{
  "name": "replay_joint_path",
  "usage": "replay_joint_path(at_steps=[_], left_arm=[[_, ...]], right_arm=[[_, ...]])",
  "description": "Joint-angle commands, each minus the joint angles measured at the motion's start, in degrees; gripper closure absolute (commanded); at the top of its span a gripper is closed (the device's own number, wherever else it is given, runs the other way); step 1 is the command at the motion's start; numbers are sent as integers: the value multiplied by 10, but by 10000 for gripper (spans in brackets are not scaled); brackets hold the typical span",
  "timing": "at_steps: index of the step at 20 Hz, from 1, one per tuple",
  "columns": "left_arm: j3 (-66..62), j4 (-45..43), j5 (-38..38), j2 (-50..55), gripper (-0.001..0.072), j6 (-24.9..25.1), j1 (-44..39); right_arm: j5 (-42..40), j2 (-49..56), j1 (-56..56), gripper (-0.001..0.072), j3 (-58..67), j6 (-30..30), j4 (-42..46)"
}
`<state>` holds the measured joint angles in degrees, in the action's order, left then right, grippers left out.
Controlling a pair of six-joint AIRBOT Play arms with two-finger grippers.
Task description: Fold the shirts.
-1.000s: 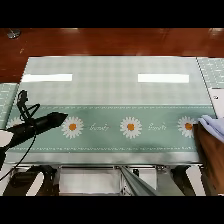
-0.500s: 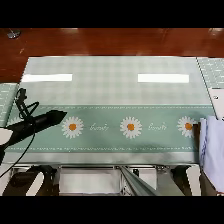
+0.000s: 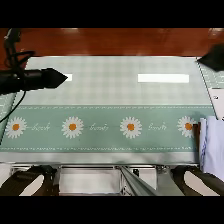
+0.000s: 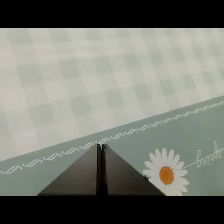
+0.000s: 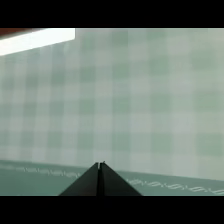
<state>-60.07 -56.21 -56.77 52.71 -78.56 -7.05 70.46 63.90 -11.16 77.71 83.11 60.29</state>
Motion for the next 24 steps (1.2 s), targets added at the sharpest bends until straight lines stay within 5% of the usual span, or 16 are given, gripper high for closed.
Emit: replay_joint_path(at_steps=[1,5,24], left_arm=[[-5,-164,27,30,686,-104,-78],[63,-227,46,68,685,-137,-75],[57,-226,23,74,683,-137,-57]], right_arm=[[-57,57,196,692,-85,24,135],[-98,104,223,691,-190,114,207],[-93,108,223,692,-190,112,217]])
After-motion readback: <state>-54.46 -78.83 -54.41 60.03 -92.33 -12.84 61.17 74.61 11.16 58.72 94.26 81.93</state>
